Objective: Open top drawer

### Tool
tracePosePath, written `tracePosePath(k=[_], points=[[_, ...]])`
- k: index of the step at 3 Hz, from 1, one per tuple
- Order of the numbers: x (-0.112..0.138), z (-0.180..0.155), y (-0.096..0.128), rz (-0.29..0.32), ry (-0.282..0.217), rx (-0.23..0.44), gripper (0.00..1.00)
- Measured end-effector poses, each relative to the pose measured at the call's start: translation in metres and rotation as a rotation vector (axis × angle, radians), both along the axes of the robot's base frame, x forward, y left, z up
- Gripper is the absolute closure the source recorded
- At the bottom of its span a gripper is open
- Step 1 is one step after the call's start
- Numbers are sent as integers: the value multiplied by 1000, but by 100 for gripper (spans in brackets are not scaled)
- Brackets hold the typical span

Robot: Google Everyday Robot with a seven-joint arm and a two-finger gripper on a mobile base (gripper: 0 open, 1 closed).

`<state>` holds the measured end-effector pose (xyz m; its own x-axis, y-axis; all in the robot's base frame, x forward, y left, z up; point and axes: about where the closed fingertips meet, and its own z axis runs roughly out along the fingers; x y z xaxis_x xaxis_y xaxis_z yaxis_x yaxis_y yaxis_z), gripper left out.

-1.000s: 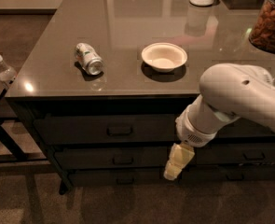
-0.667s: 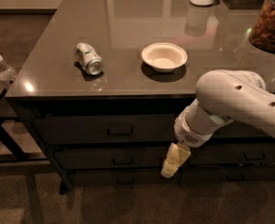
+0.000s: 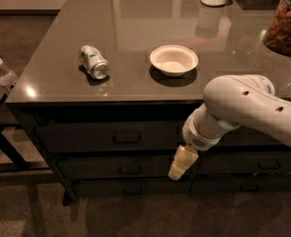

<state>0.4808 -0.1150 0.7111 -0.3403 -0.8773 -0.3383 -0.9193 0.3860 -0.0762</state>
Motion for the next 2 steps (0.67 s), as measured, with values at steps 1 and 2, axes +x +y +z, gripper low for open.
tracePosePath(k=[1, 2], points=[[13, -10, 1, -6, -10, -2, 0], [27, -22, 1, -12, -14, -8, 0]])
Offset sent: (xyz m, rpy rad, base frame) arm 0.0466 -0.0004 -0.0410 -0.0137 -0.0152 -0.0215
